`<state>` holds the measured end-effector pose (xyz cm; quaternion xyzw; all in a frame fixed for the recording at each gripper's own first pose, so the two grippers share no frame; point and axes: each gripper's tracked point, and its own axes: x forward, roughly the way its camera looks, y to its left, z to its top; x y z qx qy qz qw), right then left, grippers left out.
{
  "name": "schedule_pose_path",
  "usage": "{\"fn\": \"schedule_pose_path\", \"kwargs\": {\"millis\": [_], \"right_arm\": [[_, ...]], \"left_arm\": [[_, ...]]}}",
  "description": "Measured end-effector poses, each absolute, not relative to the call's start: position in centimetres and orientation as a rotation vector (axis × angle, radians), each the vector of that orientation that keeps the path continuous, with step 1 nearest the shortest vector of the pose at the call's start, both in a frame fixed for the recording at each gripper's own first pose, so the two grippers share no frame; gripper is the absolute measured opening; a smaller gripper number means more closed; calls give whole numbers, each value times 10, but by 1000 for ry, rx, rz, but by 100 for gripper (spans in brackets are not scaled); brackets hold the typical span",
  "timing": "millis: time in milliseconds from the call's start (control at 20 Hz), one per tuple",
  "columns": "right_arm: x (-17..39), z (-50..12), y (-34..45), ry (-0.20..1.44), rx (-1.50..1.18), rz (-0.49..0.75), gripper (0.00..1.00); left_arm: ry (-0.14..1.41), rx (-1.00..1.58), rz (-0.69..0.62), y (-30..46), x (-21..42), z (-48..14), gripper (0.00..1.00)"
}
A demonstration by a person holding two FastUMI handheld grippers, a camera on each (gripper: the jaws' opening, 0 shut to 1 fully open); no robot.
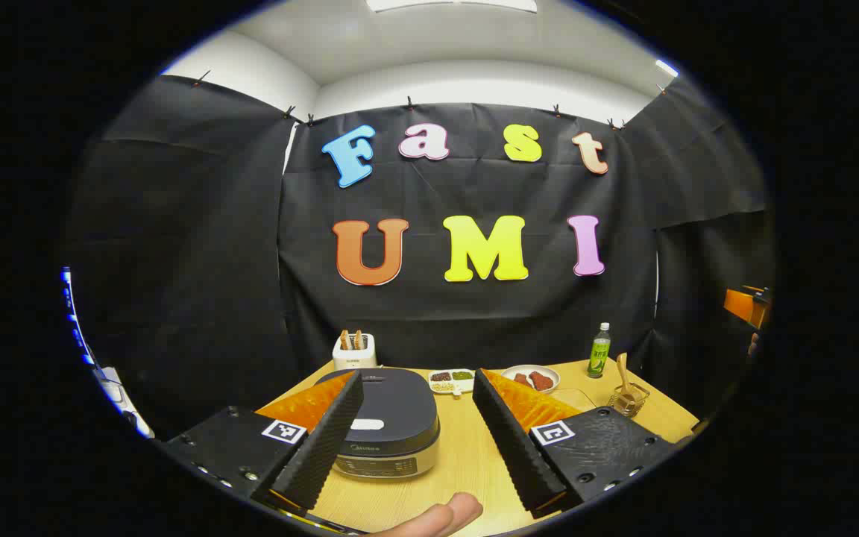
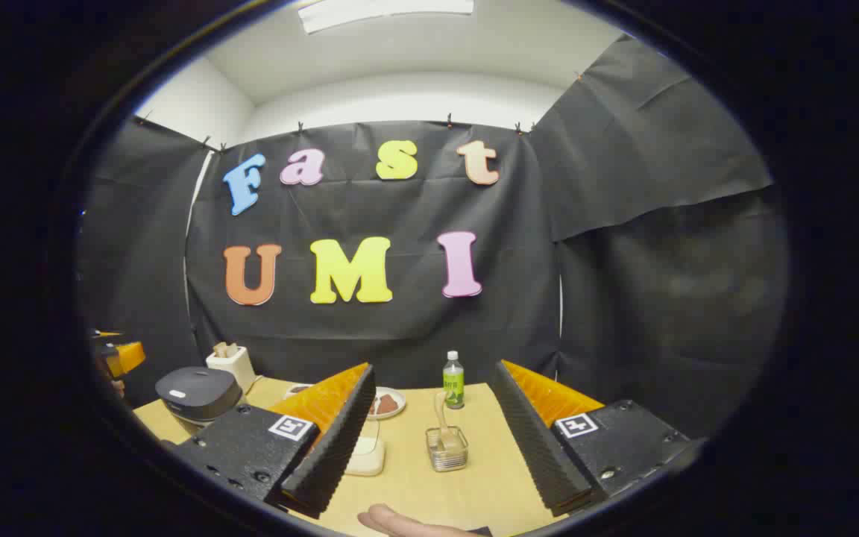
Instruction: Close the left gripper, press the button to open the rice cooker; take a wooden spoon from the chopstick holder with the right hand, scoop a spoonful of rice and pour it into the rice cooker, then put the wooden spoon back into the chopstick holder.
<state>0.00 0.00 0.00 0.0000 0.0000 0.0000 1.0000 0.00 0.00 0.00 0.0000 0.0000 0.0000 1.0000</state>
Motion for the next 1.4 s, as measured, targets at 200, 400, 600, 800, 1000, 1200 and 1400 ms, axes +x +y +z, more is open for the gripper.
{"fn": "schedule_pose_path", "kwargs": {"millis": [200, 400, 600, 800, 1000, 1200, 1400], "right_arm": [[-2, 0, -4, -9, 0, 0, 100], [-2, 2, 2, -31, 7, 46, 100], [-2, -6, 4, -18, 23, 64, 100], [-3, -10, 11, -13, 45, 114, 99], [-3, -12, 7, -32, 36, 110, 100], [-3, -16, 10, -35, 24, 110, 100], [-1, -22, 12, -24, 18, 112, 99]], "left_arm": [[-35, 45, 1, -2, -6, 10, 93], [-42, 28, 14, 3, -7, 12, 94], [-22, -2, 40, 16, -3, 8, 94], [1, -21, 29, 22, 7, 0, 95], [15, 5, 27, 27, 18, -11, 81], [49, 13, 21, 32, 32, -26, 36], [137, 11, 91, 52, 47, -47, 2]]}}
